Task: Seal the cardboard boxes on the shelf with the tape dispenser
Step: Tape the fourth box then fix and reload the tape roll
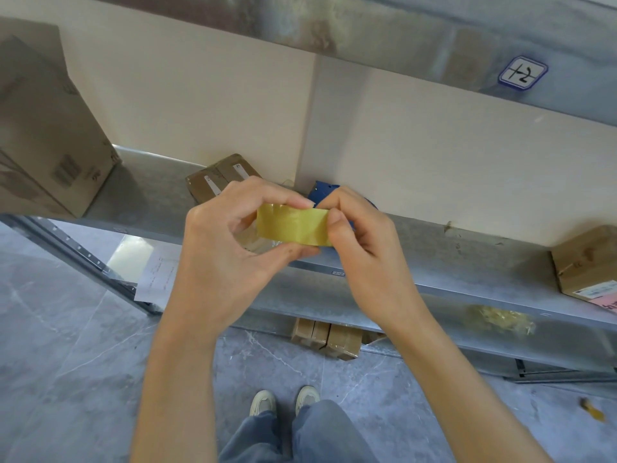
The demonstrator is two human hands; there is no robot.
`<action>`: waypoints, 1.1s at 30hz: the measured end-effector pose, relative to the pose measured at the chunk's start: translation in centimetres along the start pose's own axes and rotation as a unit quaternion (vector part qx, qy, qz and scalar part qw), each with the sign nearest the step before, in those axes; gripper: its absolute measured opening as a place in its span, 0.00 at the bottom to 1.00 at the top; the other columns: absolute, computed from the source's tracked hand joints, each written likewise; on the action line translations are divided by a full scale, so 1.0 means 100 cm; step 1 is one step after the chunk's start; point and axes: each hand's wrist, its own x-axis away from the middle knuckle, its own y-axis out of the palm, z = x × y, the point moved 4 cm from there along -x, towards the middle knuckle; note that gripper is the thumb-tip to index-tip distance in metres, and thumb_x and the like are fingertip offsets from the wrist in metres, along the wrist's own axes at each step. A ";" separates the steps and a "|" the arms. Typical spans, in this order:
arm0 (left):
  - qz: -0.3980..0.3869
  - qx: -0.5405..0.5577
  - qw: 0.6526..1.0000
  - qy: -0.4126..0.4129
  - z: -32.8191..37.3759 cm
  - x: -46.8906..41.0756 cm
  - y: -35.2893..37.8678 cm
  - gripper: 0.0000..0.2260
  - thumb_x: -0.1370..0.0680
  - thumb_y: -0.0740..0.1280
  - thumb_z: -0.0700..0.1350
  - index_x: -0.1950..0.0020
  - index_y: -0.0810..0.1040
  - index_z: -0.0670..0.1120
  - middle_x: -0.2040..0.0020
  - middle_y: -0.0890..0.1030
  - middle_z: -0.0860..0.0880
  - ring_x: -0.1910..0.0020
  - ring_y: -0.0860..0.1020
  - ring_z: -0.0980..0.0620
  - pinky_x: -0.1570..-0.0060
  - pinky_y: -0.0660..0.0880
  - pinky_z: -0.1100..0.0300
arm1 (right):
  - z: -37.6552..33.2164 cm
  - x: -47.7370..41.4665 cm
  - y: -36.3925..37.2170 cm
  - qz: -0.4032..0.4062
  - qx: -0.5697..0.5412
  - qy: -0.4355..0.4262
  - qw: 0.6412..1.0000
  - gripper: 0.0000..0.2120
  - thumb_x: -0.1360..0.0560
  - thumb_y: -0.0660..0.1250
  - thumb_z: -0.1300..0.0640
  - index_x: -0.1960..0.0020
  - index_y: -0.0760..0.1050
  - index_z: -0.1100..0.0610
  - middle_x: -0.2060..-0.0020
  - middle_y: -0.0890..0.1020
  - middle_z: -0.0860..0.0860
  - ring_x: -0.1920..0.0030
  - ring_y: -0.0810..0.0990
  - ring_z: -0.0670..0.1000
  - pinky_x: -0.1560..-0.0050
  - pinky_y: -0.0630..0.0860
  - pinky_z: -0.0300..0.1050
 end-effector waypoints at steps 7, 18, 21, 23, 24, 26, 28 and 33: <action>0.005 0.004 1.000 -0.005 -0.004 -0.001 0.001 0.16 0.34 0.79 0.45 0.49 0.82 0.53 0.53 0.83 0.52 0.48 0.79 0.44 0.48 0.78 0.44 | 0.001 -0.001 0.003 -0.007 0.013 -0.007 1.000 0.11 0.25 0.51 0.55 0.59 0.69 0.58 0.65 0.69 0.42 0.59 0.67 0.52 0.59 0.63 0.40; -0.003 0.002 1.000 0.004 -0.004 -0.001 0.000 0.16 0.33 0.78 0.51 0.48 0.81 0.54 0.52 0.83 0.54 0.47 0.80 0.44 0.48 0.79 0.46 | 0.002 -0.001 0.001 -0.027 0.010 -0.003 1.000 0.10 0.23 0.53 0.54 0.59 0.70 0.56 0.65 0.69 0.41 0.61 0.68 0.48 0.59 0.63 0.39; -0.002 0.005 1.000 0.004 -0.006 -0.001 0.000 0.15 0.33 0.77 0.51 0.48 0.81 0.55 0.52 0.83 0.54 0.47 0.80 0.44 0.48 0.79 0.45 | 0.003 0.000 0.002 -0.029 0.016 -0.006 0.999 0.10 0.24 0.52 0.54 0.59 0.70 0.55 0.65 0.69 0.41 0.62 0.67 0.49 0.60 0.62 0.39; -0.001 0.006 1.000 0.002 -0.006 0.000 0.000 0.16 0.34 0.78 0.50 0.48 0.81 0.55 0.52 0.83 0.54 0.47 0.80 0.44 0.48 0.78 0.44 | 0.003 0.000 0.002 -0.031 0.020 -0.010 0.999 0.10 0.25 0.51 0.55 0.59 0.69 0.55 0.65 0.69 0.41 0.62 0.66 0.48 0.60 0.62 0.38; -0.001 0.004 1.000 0.002 -0.007 0.000 0.000 0.16 0.34 0.79 0.50 0.48 0.81 0.55 0.52 0.83 0.54 0.47 0.80 0.44 0.48 0.78 0.44 | 0.002 0.000 0.003 -0.033 0.021 -0.012 0.999 0.10 0.26 0.51 0.56 0.59 0.69 0.55 0.65 0.69 0.41 0.62 0.66 0.48 0.61 0.61 0.37; -0.003 0.000 1.000 -0.001 -0.007 0.000 0.000 0.17 0.35 0.80 0.48 0.48 0.81 0.55 0.52 0.83 0.54 0.47 0.79 0.44 0.48 0.78 0.44 | 0.002 0.000 0.002 -0.039 0.020 -0.012 0.999 0.10 0.27 0.50 0.57 0.58 0.70 0.56 0.65 0.69 0.40 0.63 0.66 0.47 0.61 0.61 0.36; -0.004 0.004 1.000 -0.007 -0.008 0.000 -0.002 0.17 0.35 0.80 0.46 0.48 0.81 0.55 0.52 0.83 0.53 0.47 0.79 0.45 0.47 0.78 0.44 | 0.003 0.000 0.001 -0.046 0.011 -0.012 0.999 0.12 0.25 0.50 0.57 0.57 0.71 0.58 0.65 0.70 0.41 0.62 0.67 0.47 0.59 0.62 0.37; -0.006 0.009 1.000 -0.007 -0.008 -0.001 -0.003 0.16 0.34 0.79 0.47 0.49 0.81 0.55 0.52 0.83 0.53 0.47 0.79 0.44 0.47 0.78 0.46 | 0.000 -0.001 0.002 -0.053 0.004 -0.002 0.999 0.13 0.18 0.55 0.52 0.60 0.70 0.53 0.66 0.69 0.42 0.63 0.67 0.44 0.60 0.62 0.36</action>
